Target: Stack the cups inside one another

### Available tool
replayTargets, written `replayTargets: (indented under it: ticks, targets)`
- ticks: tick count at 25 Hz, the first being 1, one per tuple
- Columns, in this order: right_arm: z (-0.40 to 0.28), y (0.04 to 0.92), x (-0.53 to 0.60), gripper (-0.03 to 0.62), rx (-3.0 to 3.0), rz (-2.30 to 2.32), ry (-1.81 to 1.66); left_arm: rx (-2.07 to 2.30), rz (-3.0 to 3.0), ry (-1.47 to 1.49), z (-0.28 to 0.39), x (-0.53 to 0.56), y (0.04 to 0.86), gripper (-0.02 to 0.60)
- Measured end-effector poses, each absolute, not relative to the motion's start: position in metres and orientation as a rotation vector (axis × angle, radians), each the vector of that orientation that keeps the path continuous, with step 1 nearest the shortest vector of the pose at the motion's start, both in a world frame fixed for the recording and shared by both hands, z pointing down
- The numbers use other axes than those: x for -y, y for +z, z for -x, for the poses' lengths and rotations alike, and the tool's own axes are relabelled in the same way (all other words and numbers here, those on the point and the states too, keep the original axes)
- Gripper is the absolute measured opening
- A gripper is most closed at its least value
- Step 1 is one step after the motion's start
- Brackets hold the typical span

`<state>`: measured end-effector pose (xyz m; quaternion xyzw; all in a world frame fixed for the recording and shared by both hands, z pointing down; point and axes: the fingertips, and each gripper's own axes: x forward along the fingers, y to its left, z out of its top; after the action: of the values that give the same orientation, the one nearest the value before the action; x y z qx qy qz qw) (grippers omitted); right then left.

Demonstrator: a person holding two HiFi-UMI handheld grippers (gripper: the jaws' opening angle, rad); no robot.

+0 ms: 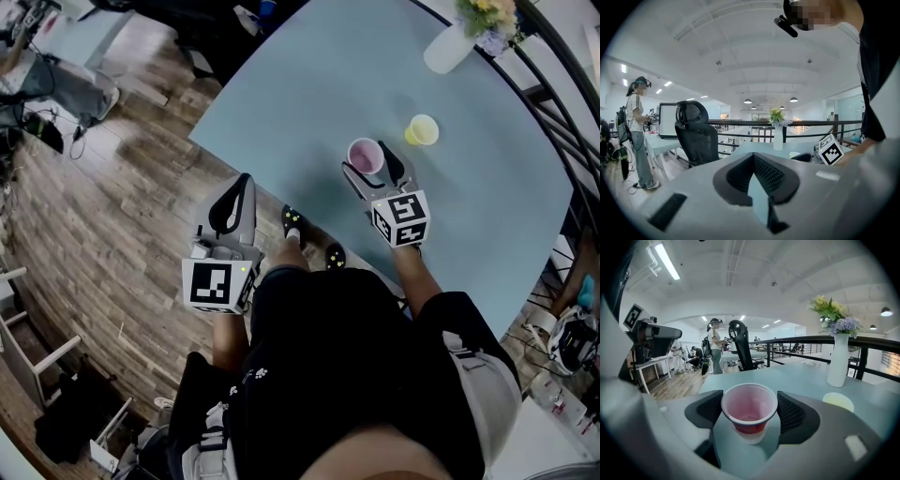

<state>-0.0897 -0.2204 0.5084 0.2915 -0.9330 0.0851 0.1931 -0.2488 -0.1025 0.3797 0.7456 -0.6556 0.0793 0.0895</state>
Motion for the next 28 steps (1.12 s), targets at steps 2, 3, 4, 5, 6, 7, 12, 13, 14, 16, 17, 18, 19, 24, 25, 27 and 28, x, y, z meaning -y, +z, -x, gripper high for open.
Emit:
replayTargets:
  ticks: [2,3,4,5,6,7,12,13,14,16,17,18,19,24,25,27,28]
  targets:
    - [0.091,0.513,0.221,0.370,2.612,-0.813,0.238,1.950,-2.212,0.241,0.250,0.102,0.381,-0.015]
    - [0.091,0.515,0.221,0.370,2.608,-0.811,0.239,1.950,-2.211,0.247,0.251,0.101,0.383,-0.015]
    - [0.091,0.517,0.221,0.370,2.603,-0.809,0.241,1.951,-2.209,0.249,0.252,0.100,0.384,-0.015]
    - [0.091,0.519,0.221,0.370,2.597,-0.808,0.242,1.954,-2.206,0.247,0.252,0.099,0.383,-0.014]
    - [0.090,0.521,0.221,0.370,2.592,-0.808,0.244,1.958,-2.202,0.247,0.253,0.100,0.381,-0.015]
    - [0.090,0.523,0.221,0.370,2.588,-0.807,0.247,1.961,-2.194,0.253,0.254,0.099,0.381,-0.015]
    - [0.092,0.531,0.221,0.370,2.570,-0.798,0.252,1.960,-2.191,0.237,0.255,0.100,0.380,-0.015]
    - [0.092,0.532,0.221,0.370,2.568,-0.797,0.252,1.960,-2.193,0.233,0.254,0.100,0.379,-0.014]
    - [0.093,0.533,0.221,0.370,2.566,-0.796,0.252,1.960,-2.195,0.235,0.255,0.100,0.379,-0.015]
    - [0.093,0.535,0.221,0.370,2.564,-0.794,0.252,1.960,-2.197,0.244,0.255,0.100,0.381,-0.014]
    - [0.093,0.535,0.221,0.371,2.565,-0.793,0.253,1.960,-2.194,0.246,0.255,0.100,0.381,-0.015]
    - [0.092,0.535,0.221,0.370,2.565,-0.791,0.253,1.959,-2.190,0.248,0.255,0.100,0.381,-0.015]
    - [0.092,0.535,0.221,0.371,2.566,-0.790,0.253,1.958,-2.188,0.252,0.255,0.100,0.382,-0.015]
    - [0.094,0.536,0.222,0.371,2.566,-0.782,0.250,1.956,-2.197,0.256,0.255,0.100,0.381,-0.015]
    - [0.095,0.537,0.221,0.371,2.568,-0.777,0.254,1.952,-2.194,0.263,0.256,0.099,0.383,-0.015]
    - [0.095,0.538,0.220,0.371,2.570,-0.765,0.266,1.953,-2.199,0.254,0.255,0.100,0.382,-0.014]
    - [0.096,0.538,0.220,0.373,2.572,-0.761,0.269,1.956,-2.204,0.245,0.254,0.102,0.380,-0.015]
